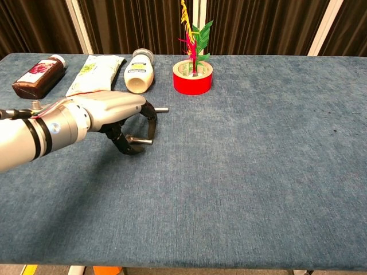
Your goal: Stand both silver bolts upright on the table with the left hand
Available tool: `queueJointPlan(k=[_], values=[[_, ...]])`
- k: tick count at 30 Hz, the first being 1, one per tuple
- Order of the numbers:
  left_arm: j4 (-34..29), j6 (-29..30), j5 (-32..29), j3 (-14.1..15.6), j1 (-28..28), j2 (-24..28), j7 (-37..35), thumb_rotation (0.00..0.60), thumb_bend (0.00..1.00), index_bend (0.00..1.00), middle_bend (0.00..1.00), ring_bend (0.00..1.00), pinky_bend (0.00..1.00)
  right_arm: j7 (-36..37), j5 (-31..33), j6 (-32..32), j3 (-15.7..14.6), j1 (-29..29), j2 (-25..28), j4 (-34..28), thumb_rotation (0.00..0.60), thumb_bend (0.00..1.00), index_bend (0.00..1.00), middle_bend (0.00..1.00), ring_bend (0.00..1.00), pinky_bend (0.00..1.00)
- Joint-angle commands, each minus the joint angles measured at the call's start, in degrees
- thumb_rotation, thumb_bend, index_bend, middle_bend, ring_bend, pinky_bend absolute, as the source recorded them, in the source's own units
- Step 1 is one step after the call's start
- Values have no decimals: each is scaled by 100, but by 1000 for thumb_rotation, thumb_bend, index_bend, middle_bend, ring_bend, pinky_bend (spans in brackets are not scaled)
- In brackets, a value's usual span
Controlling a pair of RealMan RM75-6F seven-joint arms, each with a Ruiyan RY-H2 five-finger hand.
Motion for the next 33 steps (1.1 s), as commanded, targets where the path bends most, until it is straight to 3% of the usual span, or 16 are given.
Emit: queueJointPlan(k=[1,17,33], values=[[-3,-3,56,29,-27,-2,-36,598,335,449,166,24,0,-3,3,-6,-1,0,1,-4,600,230,60,143,0,0],[545,288,162,63,-63,-450,-67,600,337,482,167,24,0,-36,15,3,9,-25,36,-49,600,230,60,147,0,0],[576,461,273,56,8,-554,-62,600,379,527,181,24,0,-52,-32,49,-12,-67,37,-80,600,229,60,148,0,0]])
